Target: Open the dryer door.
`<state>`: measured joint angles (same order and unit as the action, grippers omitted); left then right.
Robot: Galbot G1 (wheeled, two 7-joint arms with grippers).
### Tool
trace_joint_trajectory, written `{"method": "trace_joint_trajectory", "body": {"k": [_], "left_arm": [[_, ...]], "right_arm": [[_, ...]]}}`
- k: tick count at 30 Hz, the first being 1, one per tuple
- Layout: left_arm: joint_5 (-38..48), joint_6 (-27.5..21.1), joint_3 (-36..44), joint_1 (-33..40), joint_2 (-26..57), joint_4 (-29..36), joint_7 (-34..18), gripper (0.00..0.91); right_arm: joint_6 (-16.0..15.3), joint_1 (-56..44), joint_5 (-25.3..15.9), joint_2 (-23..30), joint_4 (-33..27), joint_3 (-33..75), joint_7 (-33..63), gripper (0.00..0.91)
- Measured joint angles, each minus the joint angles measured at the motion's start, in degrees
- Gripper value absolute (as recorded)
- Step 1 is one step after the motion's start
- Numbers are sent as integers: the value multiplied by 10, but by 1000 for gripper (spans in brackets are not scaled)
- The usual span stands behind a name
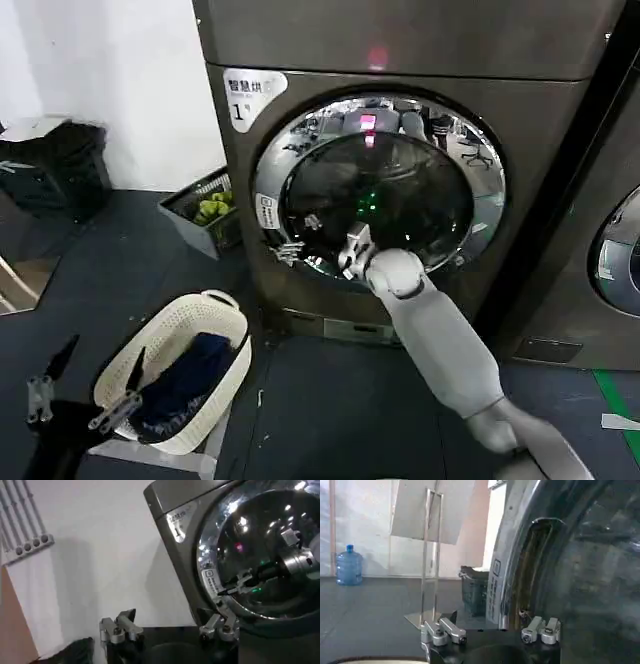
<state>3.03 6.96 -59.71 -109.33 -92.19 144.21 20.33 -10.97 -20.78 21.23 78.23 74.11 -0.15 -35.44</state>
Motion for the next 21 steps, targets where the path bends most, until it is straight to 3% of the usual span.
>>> {"method": "trace_joint_trajectory", "body": {"k": [8, 15, 21], "left_arm": [[31, -43, -19, 7, 0, 3, 13, 907], [76, -81, -42, 19, 0, 8, 29, 907], [91, -144, -75, 33, 6, -2, 34, 907]], "right_arm": [[-9, 1, 0, -5, 2, 7, -52, 907], [0, -8, -14, -20, 17, 9, -116, 907], [10, -16, 16, -43, 30, 17, -190, 907]]}}
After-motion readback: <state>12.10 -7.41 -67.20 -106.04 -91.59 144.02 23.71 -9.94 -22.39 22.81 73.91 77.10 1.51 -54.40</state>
